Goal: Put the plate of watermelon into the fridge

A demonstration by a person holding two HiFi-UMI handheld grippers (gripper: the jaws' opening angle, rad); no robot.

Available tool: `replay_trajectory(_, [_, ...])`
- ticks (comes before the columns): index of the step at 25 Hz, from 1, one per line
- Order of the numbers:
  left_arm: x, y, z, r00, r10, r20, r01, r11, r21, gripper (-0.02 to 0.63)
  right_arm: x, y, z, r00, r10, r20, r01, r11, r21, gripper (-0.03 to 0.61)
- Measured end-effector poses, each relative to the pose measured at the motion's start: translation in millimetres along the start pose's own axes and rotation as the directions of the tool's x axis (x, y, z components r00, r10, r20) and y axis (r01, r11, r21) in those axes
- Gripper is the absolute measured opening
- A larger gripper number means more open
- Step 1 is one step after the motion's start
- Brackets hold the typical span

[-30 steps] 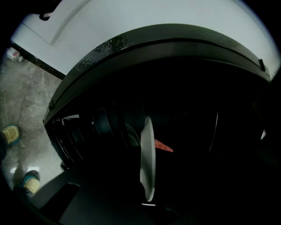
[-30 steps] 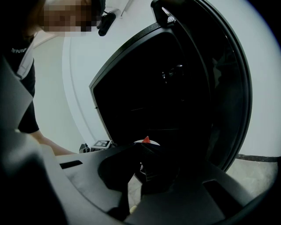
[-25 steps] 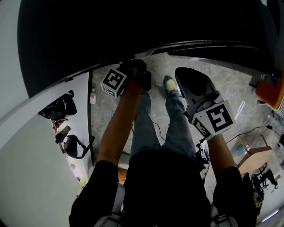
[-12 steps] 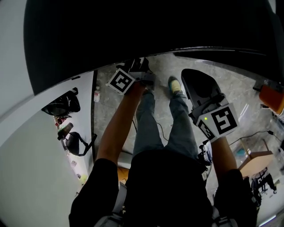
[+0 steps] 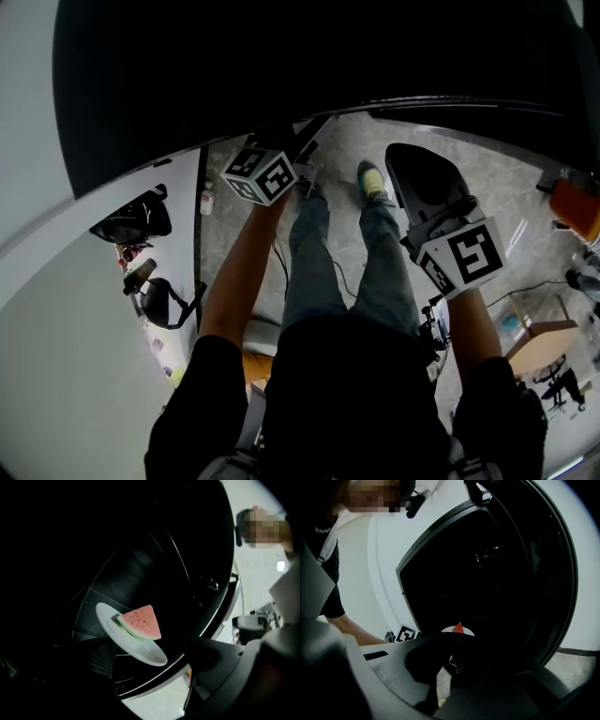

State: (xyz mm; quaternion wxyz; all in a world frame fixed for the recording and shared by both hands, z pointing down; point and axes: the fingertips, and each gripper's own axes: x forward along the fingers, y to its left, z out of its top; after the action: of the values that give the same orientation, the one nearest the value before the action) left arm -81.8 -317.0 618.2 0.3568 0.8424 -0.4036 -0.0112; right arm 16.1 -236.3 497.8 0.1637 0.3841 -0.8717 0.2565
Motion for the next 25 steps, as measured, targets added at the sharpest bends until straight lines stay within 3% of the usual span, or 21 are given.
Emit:
replay_trajectory(3, [1,1,-6,0.998,0.020,-0.055,-0.014,0.995,0.098,0.440,0,0,-1,1.000,-0.002,-0.003,0.002,1.000,-0.001,0.009])
replay_trajectory(10, [-1,3,-14,0.990,0.026,-0.138,0.007,0.973,0.232,0.440,-1,-1,-2,1.000,-0.005,-0.003,0.005,1.000,-0.007,0.009])
replay_trajectory(17, [-1,9,-18,0.975,0.090,-0.204,-0.031,0.961,0.274,0.426,-1,-1,-1,1.000,0.001,0.001,-0.001,1.000,-0.017,0.009])
replay_trajectory(20, [-3,15,-19,0.962,0.149,-0.228,-0.072,0.946,0.317,0.356,-2,1,0,1.000,0.003,0.008,-0.003,1.000,-0.014,0.009])
replay_trajectory(23, [-2,23,-16,0.948,0.208,-0.241,-0.139,0.952,0.273,0.314,-4,-1,-1,1.000,-0.002,0.008,0.002,1.000,-0.017,0.009])
replay_trajectory(25, [-3,32,-10,0.940,0.250,-0.233,-0.210,0.960,0.184,0.220,-6,-3,-2,1.000,-0.008,0.010,0.008,1.000,-0.011,0.009])
